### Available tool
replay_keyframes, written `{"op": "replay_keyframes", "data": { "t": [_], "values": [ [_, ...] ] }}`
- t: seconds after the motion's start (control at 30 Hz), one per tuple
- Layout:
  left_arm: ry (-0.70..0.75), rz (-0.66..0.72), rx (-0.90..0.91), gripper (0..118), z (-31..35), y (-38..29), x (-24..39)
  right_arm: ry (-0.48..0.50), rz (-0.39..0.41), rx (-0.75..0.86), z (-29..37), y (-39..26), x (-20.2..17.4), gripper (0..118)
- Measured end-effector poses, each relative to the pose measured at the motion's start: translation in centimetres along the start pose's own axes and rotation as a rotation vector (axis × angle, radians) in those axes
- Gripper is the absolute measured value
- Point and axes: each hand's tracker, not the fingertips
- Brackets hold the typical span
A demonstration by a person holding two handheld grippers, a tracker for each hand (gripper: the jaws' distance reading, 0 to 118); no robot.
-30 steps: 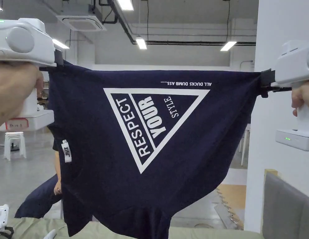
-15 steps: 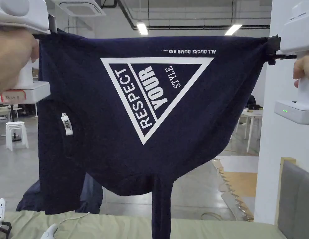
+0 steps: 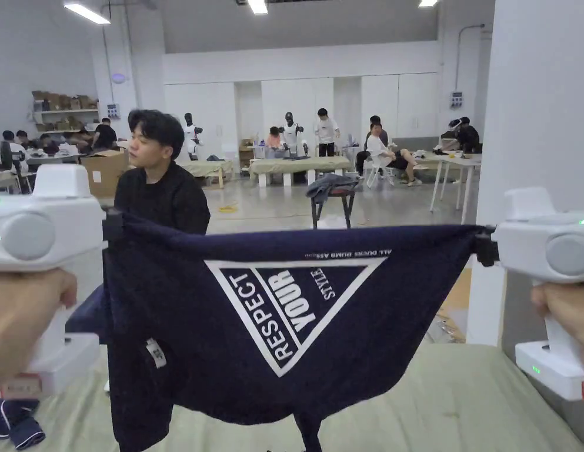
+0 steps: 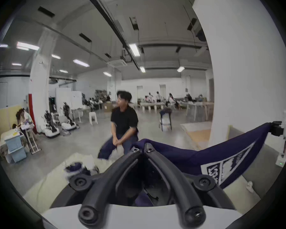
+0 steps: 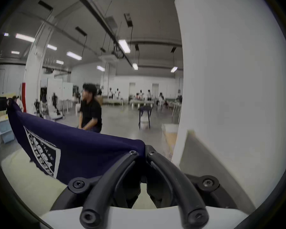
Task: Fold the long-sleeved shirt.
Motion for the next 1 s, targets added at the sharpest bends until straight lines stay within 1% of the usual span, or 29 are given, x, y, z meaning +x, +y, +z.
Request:
{"op": "replay_keyframes", "data": {
  "t": [0.03,0.07,0.1,0.13,0.17,0.2,0.23,0.3,0.33,0.37,0.4,0.43,0.47,0.5,0.53,0.57,0.6,0.63,0.67,0.7,0.73,0.77,0.8,0.83,0.87,0.9,0.93,0.97,1.0],
  "values": [
    [-0.018,0.003,-0.060,4,0.7,-2.8,0.1,-0.004,0.021,-0.046,0.4,-3.1,0.0,3],
    [-0.031,-0.027,-0.098,4,1.9,-6.0,0.2,0.003,0.041,-0.081,1.4,-6.5,-0.1,3],
    [-0.041,-0.011,-0.119,4,3.1,-8.9,0.9,0.011,0.040,-0.120,2.0,-9.4,0.0,3],
    [-0.058,-0.034,-0.182,4,4.1,-11.9,1.1,0.018,0.030,-0.160,2.8,-12.8,0.0,3],
    [-0.054,-0.022,-0.210,4,5.6,-15.0,1.3,0.033,0.034,-0.196,3.7,-16.2,0.0,3],
    [-0.077,0.022,-0.236,4,6.6,-17.8,1.3,0.043,0.028,-0.233,4.8,-19.2,0.0,3],
    [-0.103,0.005,-0.300,4,6.7,-20.9,0.4,0.051,0.004,-0.271,5.8,-22.7,0.1,3],
    [-0.075,0.027,-0.352,4,9.1,-26.3,0.6,0.056,-0.012,-0.363,7.8,-28.9,0.2,3],
    [-0.112,0.011,-0.424,4,10.3,-28.8,0.7,0.068,-0.025,-0.400,9.3,-31.7,0.1,3],
    [-0.091,0.030,-0.441,4,12.9,-30.9,1.7,0.064,-0.031,-0.441,10.7,-34.4,0.2,3],
    [-0.104,0.052,-0.482,4,13.9,-33.0,1.7,0.068,-0.036,-0.465,11.9,-36.6,0.3,3],
    [-0.123,0.037,-0.544,4,15.0,-34.9,1.8,0.091,-0.010,-0.504,13.0,-38.6,0.5,3],
    [-0.105,0.045,-0.557,4,16.5,-36.6,1.9,0.096,0.013,-0.523,14.3,-40.4,0.5,3],
    [-0.129,0.054,-0.591,4,17.6,-37.8,2.1,0.105,0.014,-0.551,15.3,-41.6,0.7,3],
    [-0.153,0.030,-0.637,4,18.6,-39.0,2.2,0.136,0.029,-0.573,16.4,-42.6,0.8,3],
    [-0.129,0.008,-0.642,4,19.7,-40.1,2.2,0.152,0.031,-0.594,17.4,-43.4,0.9,3],
    [-0.138,0.007,-0.651,4,20.6,-40.8,2.1,0.174,0.028,-0.613,18.4,-43.7,0.9,3],
    [-0.163,0.003,-0.681,4,21.4,-41.4,2.0,0.189,0.064,-0.620,19.4,-44.1,0.7,3],
    [-0.149,-0.004,-0.684,4,22.1,-42.0,2.0,0.177,0.101,-0.639,20.1,-44.5,0.4,3],
    [-0.153,-0.006,-0.693,4,22.6,-42.4,1.9,0.206,0.117,-0.665,20.5,-45.0,0.3,3],
    [-0.159,-0.010,-0.703,4,23.0,-42.9,1.9,0.230,0.139,-0.694,20.2,-45.5,0.4,6],
    [-0.147,-0.016,-0.706,4,23.4,-42.9,1.9,0.194,0.163,-0.708,20.7,-45.9,0.3,16],
    [-0.152,-0.016,-0.725,4,23.6,-43.1,1.8,0.182,0.171,-0.731,21.0,-46.2,0.2,43],
    [-0.153,-0.018,-0.735,4,23.8,-43.3,1.9,0.184,0.175,-0.751,21.3,-46.4,0.3,43],
    [-0.154,-0.019,-0.742,4,23.9,-43.3,1.9,0.177,0.155,-0.800,20.9,-46.8,1.1,55],
    [-0.164,-0.028,-0.753,4,24.1,-43.3,2.1,0.158,0.158,-0.790,21.3,-46.8,1.2,77],
    [-0.170,-0.033,-0.758,4,24.2,-43.4,2.3,0.174,0.138,-0.717,22.1,-46.2,1.5,115],
    [-0.171,-0.029,-0.755,4,24.4,-43.4,2.3,0.144,0.099,-0.717,22.8,-45.5,1.6,118],
    [-0.178,-0.025,-0.760,4,24.4,-43.5,2.4,0.127,0.083,-0.728,23.4,-44.8,1.6,116]
  ]
}}
